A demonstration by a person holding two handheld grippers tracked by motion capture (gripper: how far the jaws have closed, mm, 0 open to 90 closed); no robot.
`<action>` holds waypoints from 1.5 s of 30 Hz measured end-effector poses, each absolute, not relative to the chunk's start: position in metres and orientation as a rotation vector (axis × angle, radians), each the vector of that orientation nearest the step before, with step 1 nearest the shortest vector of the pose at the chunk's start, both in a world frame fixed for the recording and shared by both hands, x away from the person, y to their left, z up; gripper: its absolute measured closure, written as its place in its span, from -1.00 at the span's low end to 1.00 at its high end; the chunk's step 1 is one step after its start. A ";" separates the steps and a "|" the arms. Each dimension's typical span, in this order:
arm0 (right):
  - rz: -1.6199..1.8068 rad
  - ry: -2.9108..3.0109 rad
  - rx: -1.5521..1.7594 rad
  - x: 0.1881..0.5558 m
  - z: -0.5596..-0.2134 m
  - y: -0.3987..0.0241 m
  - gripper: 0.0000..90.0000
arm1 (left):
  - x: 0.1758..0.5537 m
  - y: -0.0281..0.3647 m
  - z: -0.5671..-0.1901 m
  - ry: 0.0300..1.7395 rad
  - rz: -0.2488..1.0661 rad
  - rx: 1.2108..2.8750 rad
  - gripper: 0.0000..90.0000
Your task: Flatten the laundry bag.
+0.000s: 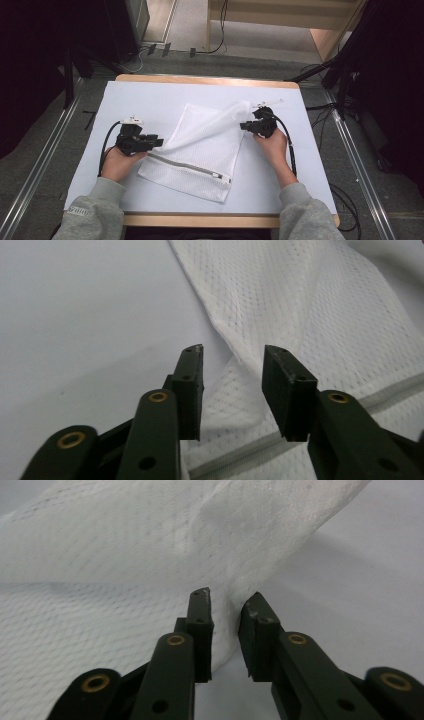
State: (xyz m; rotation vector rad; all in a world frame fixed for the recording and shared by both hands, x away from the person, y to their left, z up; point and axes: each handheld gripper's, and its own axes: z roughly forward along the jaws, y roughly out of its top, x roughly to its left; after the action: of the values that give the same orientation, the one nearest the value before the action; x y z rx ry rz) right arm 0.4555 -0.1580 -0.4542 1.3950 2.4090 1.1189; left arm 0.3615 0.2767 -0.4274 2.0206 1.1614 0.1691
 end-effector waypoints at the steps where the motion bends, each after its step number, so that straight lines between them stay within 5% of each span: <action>1: 1.135 2.404 1.395 0.450 -0.452 -0.159 0.64 | 0.360 0.280 -0.427 1.163 0.167 2.015 0.30; 16: 1.223 2.460 1.265 0.365 -0.446 -0.149 0.44 | 0.350 0.291 -0.440 1.137 0.115 2.045 0.07; 34: 1.097 2.474 1.243 0.352 -0.472 -0.128 0.08 | 0.369 0.272 -0.456 1.124 0.075 2.098 0.09; 40: 1.011 2.435 1.181 0.347 -0.472 -0.114 0.41 | 0.368 0.271 -0.457 1.133 0.098 2.106 0.52; 43: 1.026 2.428 1.202 0.350 -0.472 -0.116 0.85 | 0.370 0.269 -0.458 1.173 0.079 2.104 0.82; 45: 1.043 2.453 1.222 0.353 -0.472 -0.118 0.97 | 0.371 0.268 -0.458 1.188 0.071 2.104 0.93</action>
State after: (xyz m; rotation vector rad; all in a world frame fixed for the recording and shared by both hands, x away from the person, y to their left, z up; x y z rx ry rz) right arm 0.3528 -0.1180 -0.4718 1.2224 2.4531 1.0428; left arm 0.3710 0.2676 -0.4576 2.1041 1.1878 0.0706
